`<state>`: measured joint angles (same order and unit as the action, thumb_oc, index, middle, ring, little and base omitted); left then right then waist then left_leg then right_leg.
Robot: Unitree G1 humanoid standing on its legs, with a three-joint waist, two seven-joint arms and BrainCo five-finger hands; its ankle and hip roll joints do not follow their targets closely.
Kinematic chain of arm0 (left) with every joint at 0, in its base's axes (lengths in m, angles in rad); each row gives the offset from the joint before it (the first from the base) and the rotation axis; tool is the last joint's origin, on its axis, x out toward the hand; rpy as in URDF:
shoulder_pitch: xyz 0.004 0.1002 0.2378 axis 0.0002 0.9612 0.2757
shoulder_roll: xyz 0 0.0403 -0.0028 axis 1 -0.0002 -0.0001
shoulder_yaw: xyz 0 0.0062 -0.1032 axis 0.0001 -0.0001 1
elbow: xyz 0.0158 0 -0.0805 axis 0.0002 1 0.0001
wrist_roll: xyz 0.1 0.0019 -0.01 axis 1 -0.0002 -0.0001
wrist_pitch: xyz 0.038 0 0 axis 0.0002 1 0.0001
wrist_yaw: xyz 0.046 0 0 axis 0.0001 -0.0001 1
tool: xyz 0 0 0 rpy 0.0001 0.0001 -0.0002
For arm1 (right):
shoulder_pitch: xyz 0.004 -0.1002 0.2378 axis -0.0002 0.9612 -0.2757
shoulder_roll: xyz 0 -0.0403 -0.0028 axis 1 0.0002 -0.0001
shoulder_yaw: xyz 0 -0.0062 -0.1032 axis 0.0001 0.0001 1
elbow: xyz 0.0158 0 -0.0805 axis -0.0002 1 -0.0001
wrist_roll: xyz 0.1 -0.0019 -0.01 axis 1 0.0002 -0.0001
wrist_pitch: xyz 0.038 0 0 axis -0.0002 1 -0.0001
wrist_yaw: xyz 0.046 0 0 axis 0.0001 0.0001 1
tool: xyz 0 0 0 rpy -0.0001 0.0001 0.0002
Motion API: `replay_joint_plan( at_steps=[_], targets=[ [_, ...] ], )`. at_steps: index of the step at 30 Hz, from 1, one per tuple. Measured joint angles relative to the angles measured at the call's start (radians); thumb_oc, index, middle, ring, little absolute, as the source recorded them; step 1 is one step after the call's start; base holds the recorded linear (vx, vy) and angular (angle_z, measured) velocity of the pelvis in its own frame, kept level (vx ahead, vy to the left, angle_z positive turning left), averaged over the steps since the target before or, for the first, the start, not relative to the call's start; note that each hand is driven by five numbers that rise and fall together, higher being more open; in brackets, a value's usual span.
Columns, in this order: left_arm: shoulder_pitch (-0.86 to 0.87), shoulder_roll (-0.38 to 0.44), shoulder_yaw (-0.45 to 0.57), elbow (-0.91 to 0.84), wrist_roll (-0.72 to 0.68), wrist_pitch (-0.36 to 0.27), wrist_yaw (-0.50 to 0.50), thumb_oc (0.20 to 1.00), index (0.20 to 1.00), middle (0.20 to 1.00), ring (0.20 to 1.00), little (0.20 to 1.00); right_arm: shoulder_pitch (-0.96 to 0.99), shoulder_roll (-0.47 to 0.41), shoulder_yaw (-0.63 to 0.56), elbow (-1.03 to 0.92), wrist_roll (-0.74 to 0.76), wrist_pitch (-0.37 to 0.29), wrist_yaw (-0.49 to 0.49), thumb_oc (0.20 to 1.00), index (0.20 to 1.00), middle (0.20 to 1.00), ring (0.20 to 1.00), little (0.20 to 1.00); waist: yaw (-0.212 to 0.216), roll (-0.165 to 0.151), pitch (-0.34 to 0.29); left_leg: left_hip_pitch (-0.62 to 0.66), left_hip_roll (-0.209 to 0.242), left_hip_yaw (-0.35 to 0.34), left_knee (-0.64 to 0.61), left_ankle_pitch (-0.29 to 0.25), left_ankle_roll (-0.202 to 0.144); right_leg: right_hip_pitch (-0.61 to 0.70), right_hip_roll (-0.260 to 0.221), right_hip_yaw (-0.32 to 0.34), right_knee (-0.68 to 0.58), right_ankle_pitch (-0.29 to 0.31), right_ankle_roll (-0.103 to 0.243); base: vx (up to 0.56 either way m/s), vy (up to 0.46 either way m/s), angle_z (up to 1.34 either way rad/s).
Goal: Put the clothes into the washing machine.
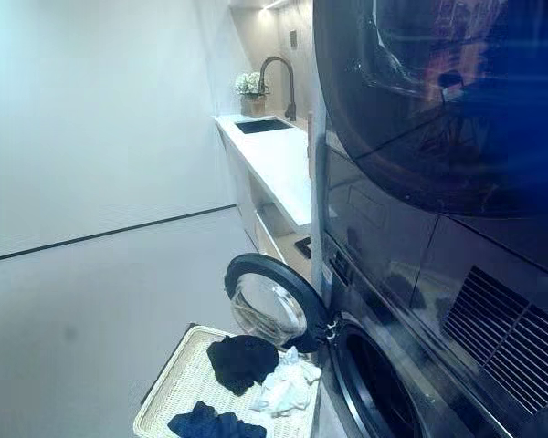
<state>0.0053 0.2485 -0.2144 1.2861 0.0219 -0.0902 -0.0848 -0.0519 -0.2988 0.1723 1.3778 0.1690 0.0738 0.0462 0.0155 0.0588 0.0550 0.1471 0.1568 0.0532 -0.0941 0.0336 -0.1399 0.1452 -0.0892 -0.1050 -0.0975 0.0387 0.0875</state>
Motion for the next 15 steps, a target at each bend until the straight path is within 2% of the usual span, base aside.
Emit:
replay_joint_plan(
  at_steps=[15],
  targets=[
    [0.000,0.000,0.000,0.000,0.003,0.006,0.013,1.000,1.000,1.000,1.000,1.000,0.000,0.000,-0.001,0.000,0.000,0.004,0.001,1.000,1.000,1.000,1.000,1.000,0.000,-0.003,-0.006,0.000,0.000,0.000,0.000,0.000,0.000,-0.001,0.000,0.000,0.000,0.000,0.000,-0.01,-0.006,-0.03]
  ],
)
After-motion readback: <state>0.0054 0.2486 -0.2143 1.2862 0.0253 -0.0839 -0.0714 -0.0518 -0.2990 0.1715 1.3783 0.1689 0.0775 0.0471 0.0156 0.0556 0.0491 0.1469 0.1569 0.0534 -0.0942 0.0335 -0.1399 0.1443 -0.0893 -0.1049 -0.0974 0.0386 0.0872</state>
